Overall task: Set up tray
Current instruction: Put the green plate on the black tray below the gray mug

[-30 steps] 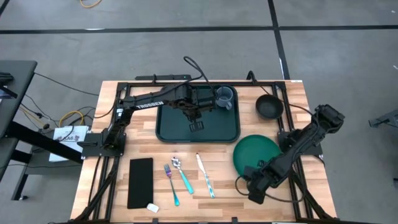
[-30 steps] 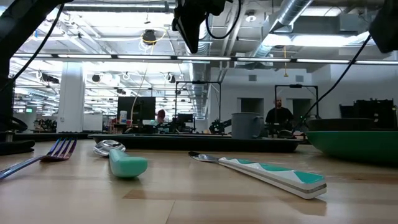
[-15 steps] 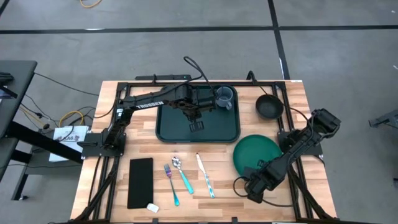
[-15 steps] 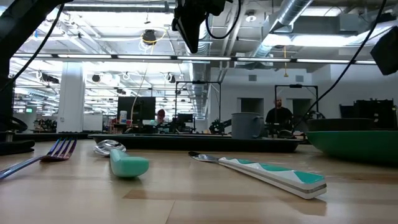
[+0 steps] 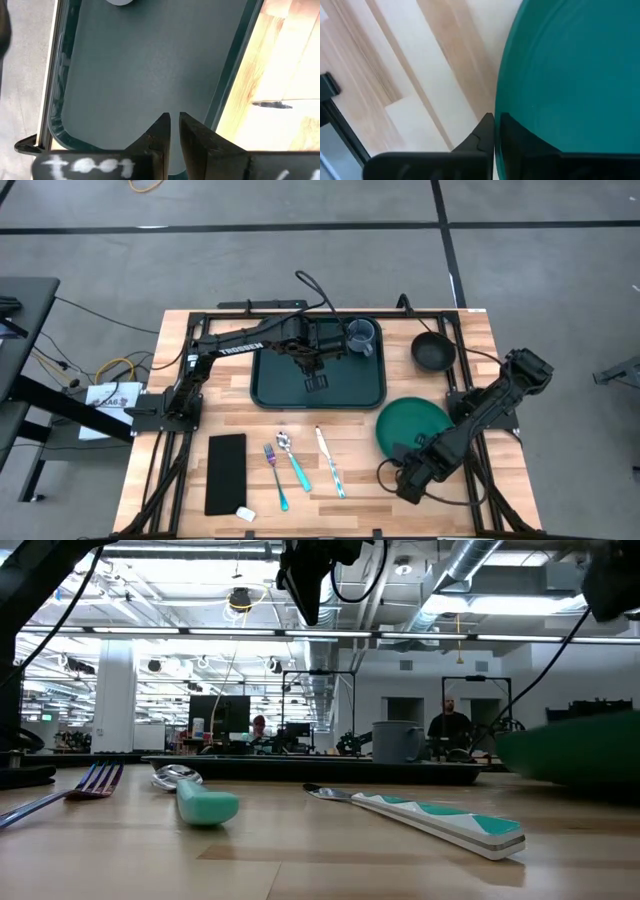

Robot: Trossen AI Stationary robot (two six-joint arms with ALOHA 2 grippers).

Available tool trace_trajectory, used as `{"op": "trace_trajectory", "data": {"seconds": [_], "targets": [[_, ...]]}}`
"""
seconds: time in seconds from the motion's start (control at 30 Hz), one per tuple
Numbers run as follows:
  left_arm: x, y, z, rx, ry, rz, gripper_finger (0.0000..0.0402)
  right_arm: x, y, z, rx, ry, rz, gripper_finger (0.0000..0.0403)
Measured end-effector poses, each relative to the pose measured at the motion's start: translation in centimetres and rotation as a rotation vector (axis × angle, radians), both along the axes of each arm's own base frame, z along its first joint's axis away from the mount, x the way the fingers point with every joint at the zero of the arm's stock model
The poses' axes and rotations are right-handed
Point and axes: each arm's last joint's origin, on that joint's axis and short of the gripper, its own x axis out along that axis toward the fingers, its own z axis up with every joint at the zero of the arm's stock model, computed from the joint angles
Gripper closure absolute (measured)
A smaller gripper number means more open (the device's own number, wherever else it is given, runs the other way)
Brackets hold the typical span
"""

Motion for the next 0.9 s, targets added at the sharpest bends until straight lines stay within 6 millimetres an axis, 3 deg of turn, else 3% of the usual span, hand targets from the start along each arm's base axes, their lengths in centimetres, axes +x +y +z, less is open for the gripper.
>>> {"op": "trace_trajectory", "data": {"seconds": [0.37,0.57,0.9], "targets": [[0.0,0.1,0.0,0.025,0.002,0.006,0.0372,1.1,-0.5,4.9,-0.197,-0.063,0.001,0.0402],[0.0,0.1,0.0,0.025,0.002,0.006,0.0372,2.0,-1.0,6.5,-0.251,-0.109,0.045,0.0402],[0.0,0.1,0.0,0.025,0.002,0.007,0.0372,4.1,-2.9,7.6,-0.308,-0.143,0.329,0.0403]]}}
